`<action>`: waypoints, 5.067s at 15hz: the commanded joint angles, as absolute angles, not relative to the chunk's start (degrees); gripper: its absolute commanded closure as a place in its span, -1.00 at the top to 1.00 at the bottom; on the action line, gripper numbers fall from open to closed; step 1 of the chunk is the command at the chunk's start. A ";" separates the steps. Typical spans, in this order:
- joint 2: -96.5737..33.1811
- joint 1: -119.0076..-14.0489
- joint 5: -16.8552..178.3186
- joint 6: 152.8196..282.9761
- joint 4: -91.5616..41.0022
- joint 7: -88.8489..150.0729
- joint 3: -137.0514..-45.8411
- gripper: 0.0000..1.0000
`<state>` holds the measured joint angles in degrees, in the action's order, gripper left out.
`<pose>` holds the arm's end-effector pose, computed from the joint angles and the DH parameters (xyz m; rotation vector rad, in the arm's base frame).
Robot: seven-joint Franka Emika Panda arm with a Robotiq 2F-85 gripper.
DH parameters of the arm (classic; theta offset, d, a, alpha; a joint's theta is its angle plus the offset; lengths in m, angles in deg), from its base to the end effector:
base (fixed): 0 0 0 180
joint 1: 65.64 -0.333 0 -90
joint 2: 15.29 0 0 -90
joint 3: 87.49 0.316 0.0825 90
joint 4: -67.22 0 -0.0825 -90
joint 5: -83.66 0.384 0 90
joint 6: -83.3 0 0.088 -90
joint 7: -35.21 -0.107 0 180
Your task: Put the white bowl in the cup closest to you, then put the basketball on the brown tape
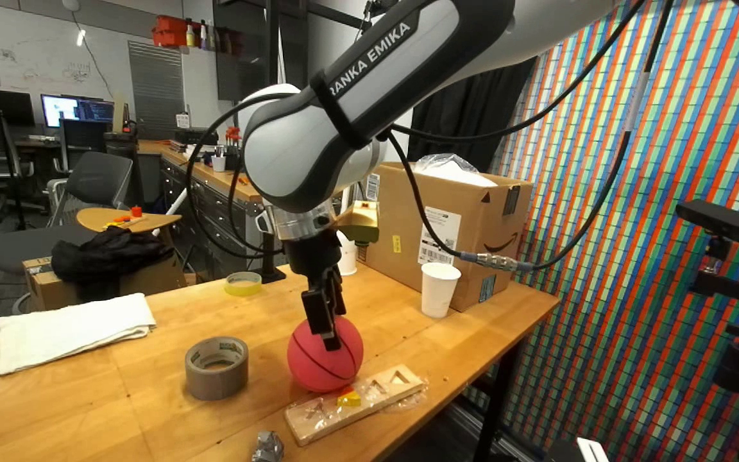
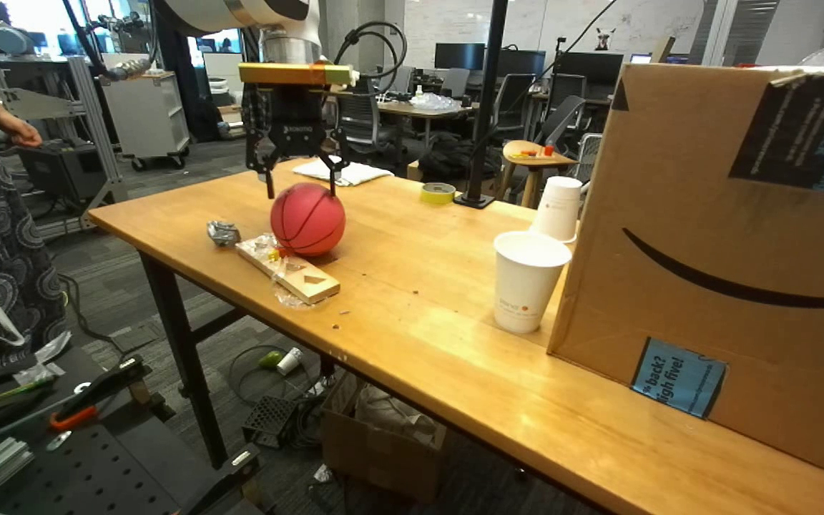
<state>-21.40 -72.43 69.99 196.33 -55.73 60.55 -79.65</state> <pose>0.5090 0.1168 0.3351 2.7001 1.1789 -0.4357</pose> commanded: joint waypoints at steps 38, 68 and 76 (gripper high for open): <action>-26.15 -81.74 69.34 203.18 -39.39 60.43 -71.61 -0.97; -29.33 -80.32 64.96 193.80 -39.09 58.28 -73.18 1.00; -28.02 -80.97 64.63 192.52 -39.61 57.66 -72.58 1.00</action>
<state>-29.43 -80.94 64.20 193.78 -39.53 57.99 -72.61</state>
